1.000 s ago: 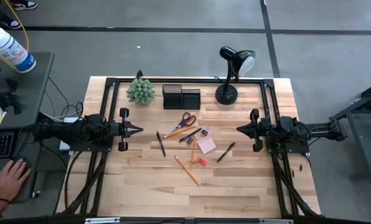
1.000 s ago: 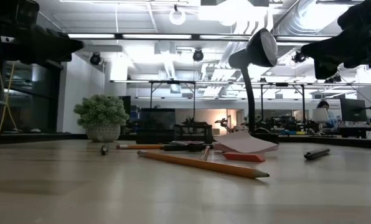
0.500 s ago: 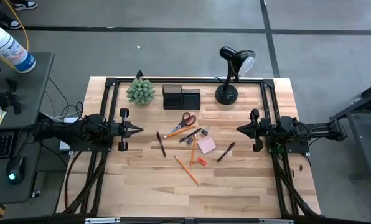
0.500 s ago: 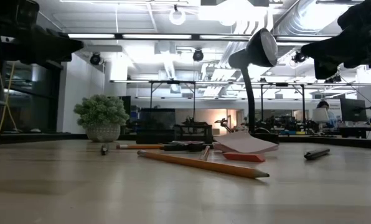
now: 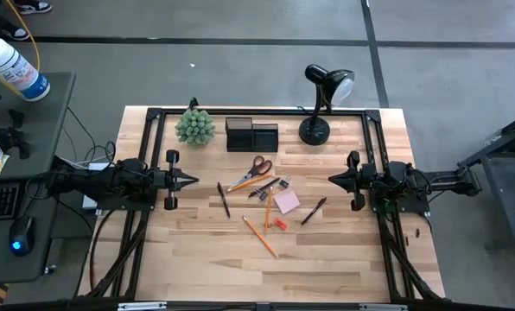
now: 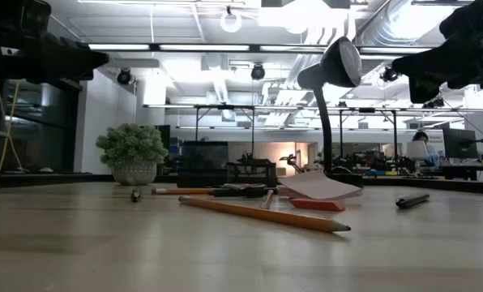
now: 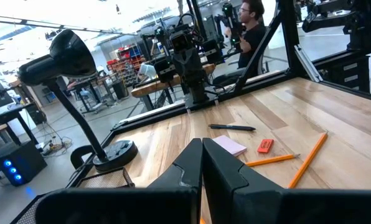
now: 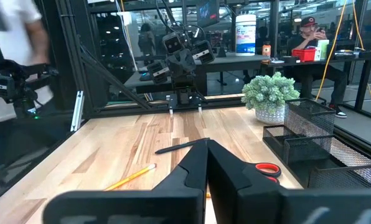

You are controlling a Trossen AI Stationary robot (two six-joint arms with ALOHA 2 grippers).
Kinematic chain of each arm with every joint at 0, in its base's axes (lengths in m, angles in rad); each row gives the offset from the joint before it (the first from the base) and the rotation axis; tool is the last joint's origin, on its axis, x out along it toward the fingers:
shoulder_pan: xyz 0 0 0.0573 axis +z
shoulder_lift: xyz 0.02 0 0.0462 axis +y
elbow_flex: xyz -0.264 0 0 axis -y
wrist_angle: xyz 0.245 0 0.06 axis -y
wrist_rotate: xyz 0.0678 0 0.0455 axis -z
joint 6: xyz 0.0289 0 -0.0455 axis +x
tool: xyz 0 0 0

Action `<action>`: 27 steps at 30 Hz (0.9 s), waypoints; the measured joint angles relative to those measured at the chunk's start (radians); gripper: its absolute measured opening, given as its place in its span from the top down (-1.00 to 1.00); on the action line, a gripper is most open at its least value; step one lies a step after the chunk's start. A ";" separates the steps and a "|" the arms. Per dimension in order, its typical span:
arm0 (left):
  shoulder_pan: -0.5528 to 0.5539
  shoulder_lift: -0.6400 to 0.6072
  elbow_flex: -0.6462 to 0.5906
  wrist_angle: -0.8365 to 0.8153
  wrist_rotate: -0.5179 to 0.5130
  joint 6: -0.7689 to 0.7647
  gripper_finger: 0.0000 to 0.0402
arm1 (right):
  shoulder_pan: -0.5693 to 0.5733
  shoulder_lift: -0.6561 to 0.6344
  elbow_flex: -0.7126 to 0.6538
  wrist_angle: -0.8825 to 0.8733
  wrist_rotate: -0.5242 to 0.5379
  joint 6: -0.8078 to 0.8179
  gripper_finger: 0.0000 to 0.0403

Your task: Pick and place office supplies into organizer

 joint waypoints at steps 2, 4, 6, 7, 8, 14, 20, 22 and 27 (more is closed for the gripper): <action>0.000 0.000 0.000 0.000 0.000 0.000 1.00 | 0.000 0.000 0.000 0.000 0.000 0.000 0.97; 0.000 0.000 0.000 0.000 0.000 0.000 1.00 | 0.000 0.000 0.000 0.000 0.000 0.000 0.97; 0.000 0.000 0.000 0.000 0.000 0.000 1.00 | 0.000 0.000 0.000 0.000 0.000 0.000 0.98; 0.000 0.000 0.000 0.000 0.000 0.000 1.00 | 0.000 0.000 0.000 0.000 0.000 0.000 0.98; 0.000 0.000 0.000 0.000 0.000 0.000 1.00 | 0.000 0.000 0.000 0.000 0.000 0.000 0.99; 0.000 0.000 0.000 0.000 0.000 0.000 1.00 | 0.000 0.000 0.000 0.000 0.000 0.000 0.98; 0.000 0.000 0.000 0.000 0.000 0.000 1.00 | 0.000 0.000 0.000 0.000 0.000 0.000 0.99; 0.000 0.000 0.000 0.000 0.000 0.000 1.00 | 0.000 0.000 0.000 0.000 0.000 0.000 0.98; 0.000 0.000 0.000 0.000 0.000 0.000 1.00 | 0.000 0.000 0.000 0.000 0.000 0.000 0.97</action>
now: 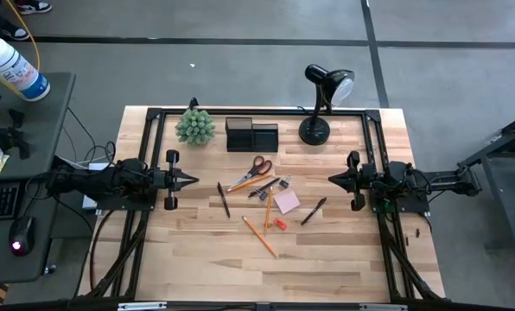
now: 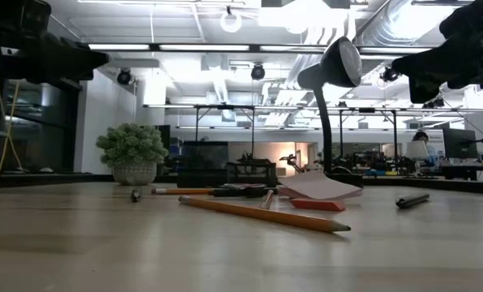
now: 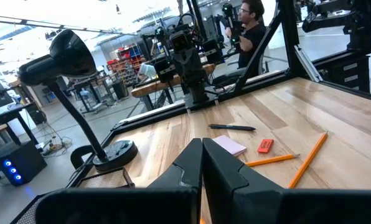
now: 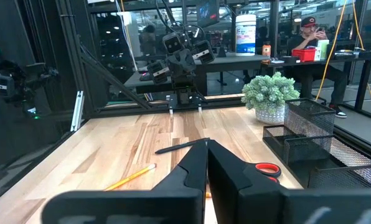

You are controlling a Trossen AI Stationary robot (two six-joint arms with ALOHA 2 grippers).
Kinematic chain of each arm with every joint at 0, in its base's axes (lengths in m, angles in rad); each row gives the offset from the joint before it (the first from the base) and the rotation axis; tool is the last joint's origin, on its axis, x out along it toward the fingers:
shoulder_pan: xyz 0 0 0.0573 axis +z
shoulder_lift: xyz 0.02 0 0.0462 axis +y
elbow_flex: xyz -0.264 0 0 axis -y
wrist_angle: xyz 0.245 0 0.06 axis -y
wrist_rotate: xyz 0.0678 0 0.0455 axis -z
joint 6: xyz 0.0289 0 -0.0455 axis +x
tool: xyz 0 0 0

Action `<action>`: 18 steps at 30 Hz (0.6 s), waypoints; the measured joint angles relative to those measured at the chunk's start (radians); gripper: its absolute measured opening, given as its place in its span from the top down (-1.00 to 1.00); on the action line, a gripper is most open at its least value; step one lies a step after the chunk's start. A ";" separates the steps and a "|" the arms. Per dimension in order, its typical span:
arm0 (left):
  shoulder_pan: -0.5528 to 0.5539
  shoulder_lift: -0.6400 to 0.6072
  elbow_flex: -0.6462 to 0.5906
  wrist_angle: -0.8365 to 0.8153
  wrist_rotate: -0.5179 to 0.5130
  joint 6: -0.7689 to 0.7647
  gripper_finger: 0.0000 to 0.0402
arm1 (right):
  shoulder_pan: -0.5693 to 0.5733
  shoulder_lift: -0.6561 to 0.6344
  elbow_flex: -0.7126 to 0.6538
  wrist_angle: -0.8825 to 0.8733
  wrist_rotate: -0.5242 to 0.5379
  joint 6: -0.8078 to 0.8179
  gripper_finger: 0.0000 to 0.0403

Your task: Pick and place office supplies into organizer

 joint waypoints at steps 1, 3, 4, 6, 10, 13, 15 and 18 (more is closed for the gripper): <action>0.000 0.000 0.000 0.000 0.000 0.000 1.00 | 0.000 0.000 0.000 0.000 0.000 0.000 0.98; 0.000 0.000 0.000 0.000 0.000 0.000 1.00 | 0.000 0.000 0.000 0.000 0.000 0.000 0.99; 0.000 0.000 0.000 0.000 0.000 0.000 1.00 | 0.000 0.000 0.000 0.000 0.000 0.000 0.99; 0.000 0.000 0.000 0.000 0.000 0.000 1.00 | 0.000 0.000 0.000 0.000 0.000 0.000 0.99; 0.000 0.000 0.000 0.000 0.000 0.000 1.00 | 0.000 0.000 0.000 0.000 0.000 0.000 0.98; 0.000 0.000 0.000 0.000 0.000 0.000 1.00 | 0.000 0.000 0.000 0.000 0.000 0.000 0.99; 0.000 0.000 0.000 0.000 0.000 0.000 1.00 | 0.000 0.000 0.000 0.000 0.000 0.000 0.99; 0.000 0.000 0.000 0.000 0.000 0.000 1.00 | 0.000 0.000 0.000 0.000 0.000 0.000 0.97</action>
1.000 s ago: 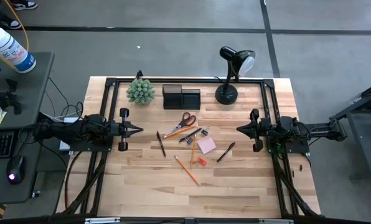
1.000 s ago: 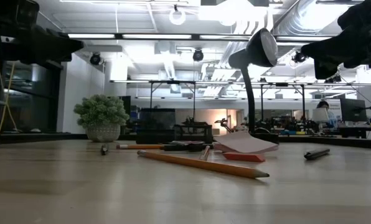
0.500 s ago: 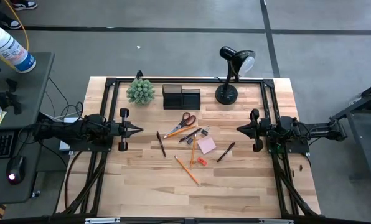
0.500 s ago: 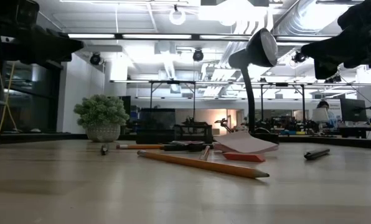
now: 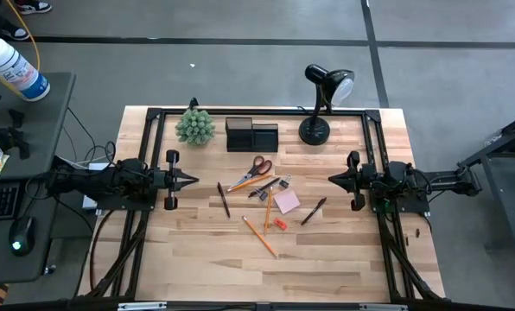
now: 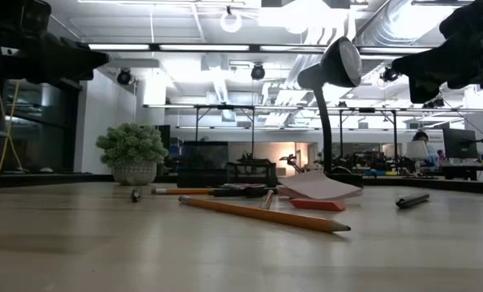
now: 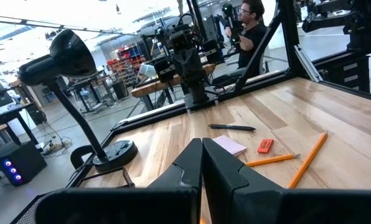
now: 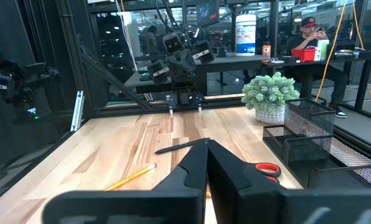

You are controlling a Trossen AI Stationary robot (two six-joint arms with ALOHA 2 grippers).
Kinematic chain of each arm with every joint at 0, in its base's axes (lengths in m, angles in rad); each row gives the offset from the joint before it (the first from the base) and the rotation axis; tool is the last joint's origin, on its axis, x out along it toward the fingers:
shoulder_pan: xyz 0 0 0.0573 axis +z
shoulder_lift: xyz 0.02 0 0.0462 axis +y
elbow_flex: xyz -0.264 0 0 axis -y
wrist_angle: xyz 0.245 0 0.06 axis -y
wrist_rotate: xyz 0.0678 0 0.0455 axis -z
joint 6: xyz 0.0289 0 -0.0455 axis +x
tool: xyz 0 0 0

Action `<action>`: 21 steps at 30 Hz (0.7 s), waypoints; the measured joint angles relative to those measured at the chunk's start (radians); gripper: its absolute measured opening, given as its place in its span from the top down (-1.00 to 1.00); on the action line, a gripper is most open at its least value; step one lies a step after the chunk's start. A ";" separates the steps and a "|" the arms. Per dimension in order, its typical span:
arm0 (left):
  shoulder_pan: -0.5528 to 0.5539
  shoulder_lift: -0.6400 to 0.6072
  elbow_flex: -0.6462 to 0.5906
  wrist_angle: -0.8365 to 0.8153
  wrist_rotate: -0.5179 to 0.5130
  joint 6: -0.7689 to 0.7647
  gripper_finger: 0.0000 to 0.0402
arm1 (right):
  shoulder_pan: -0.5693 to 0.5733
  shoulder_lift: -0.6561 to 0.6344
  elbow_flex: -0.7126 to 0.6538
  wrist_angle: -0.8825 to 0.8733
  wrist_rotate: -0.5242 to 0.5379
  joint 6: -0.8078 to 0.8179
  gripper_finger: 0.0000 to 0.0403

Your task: Pick and place office supplies into organizer

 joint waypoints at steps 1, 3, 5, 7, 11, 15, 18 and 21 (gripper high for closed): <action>0.000 0.000 0.000 0.000 0.000 0.000 1.00 | 0.000 0.000 0.000 0.000 0.000 0.000 0.97; 0.000 0.000 0.000 0.000 0.000 0.000 1.00 | 0.000 0.000 0.000 0.000 0.000 0.000 0.97; 0.000 0.000 0.000 0.000 0.000 0.000 1.00 | 0.000 0.000 0.000 0.000 0.000 0.000 0.98; 0.000 0.000 0.000 0.000 0.000 0.000 1.00 | 0.000 0.000 0.000 0.000 0.000 0.000 0.99; 0.000 0.000 0.000 0.000 0.000 0.000 1.00 | 0.000 0.000 0.000 0.000 0.000 0.000 0.98; 0.000 0.000 0.000 0.000 0.000 0.000 1.00 | 0.001 0.000 0.000 0.002 -0.008 0.056 0.97; 0.000 0.000 0.000 0.000 -0.004 0.001 1.00 | 0.001 0.000 0.000 0.014 -0.043 0.164 0.97; 0.000 0.000 0.000 0.004 -0.021 0.020 1.00 | 0.001 0.000 0.000 0.038 -0.062 0.260 0.99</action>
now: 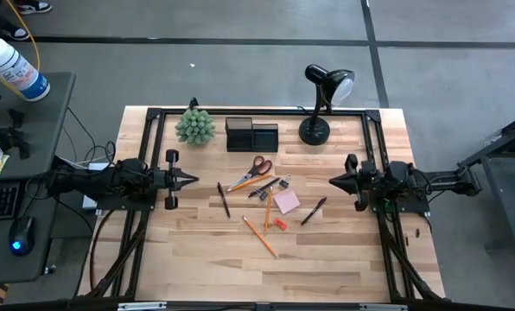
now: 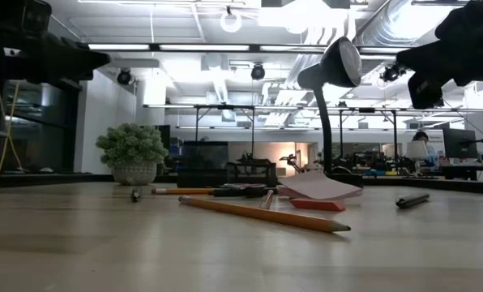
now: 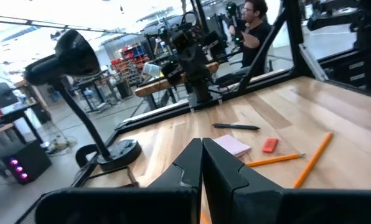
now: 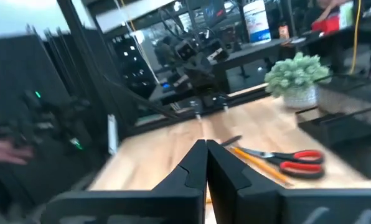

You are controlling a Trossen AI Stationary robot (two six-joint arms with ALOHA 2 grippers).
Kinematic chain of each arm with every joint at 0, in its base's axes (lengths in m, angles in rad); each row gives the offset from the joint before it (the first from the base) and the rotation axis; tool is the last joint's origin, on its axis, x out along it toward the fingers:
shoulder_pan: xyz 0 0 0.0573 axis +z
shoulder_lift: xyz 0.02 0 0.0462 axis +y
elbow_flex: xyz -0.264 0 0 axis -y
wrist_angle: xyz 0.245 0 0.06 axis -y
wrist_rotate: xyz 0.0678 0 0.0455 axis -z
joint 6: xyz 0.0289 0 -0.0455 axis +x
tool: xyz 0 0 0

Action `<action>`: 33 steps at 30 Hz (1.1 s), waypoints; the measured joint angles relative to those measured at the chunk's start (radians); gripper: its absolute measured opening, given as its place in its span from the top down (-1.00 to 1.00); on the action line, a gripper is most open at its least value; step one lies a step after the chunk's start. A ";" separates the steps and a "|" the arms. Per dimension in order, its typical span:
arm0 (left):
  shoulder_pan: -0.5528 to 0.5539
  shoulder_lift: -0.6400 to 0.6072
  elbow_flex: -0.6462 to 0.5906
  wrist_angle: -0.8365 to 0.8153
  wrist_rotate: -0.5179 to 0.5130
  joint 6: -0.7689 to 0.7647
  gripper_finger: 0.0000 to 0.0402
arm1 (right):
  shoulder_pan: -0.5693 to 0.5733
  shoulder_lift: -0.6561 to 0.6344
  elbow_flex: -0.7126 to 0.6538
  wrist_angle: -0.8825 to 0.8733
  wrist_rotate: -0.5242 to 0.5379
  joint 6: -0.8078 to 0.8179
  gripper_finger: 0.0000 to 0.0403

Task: Pick and place office supplies into organizer
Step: Put the pink sticky notes into the black desk organizer

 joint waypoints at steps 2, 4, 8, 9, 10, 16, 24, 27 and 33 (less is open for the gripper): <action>0.000 0.000 0.000 0.003 -0.009 0.063 1.00 | 0.000 0.000 0.000 0.008 -0.001 0.066 0.99; 0.000 0.000 0.000 0.003 -0.018 0.138 1.00 | 0.000 0.000 0.000 0.013 -0.004 0.174 0.99; 0.000 0.000 0.000 0.003 -0.018 0.327 1.00 | 0.000 0.000 0.003 0.010 -0.060 0.486 0.99; 0.000 0.000 0.000 0.003 -0.018 0.357 1.00 | 0.000 0.000 0.007 0.008 -0.083 0.530 0.99; 0.000 0.000 0.000 0.003 -0.018 0.372 1.00 | 0.000 0.000 0.013 0.009 -0.101 0.567 0.99; 0.000 0.000 0.000 0.067 -0.018 0.331 1.00 | 0.000 0.012 0.098 -0.009 0.009 0.600 0.99; 0.000 0.000 0.000 0.446 -0.218 -0.047 1.00 | -0.001 0.208 0.341 -0.181 0.127 0.406 0.99; 0.000 0.000 0.000 0.567 -0.307 -0.105 1.00 | -0.001 0.294 0.414 -0.231 0.112 0.459 0.99; 0.000 0.000 0.031 0.671 -0.322 -0.218 1.00 | -0.001 0.441 0.518 -0.357 0.054 0.523 0.96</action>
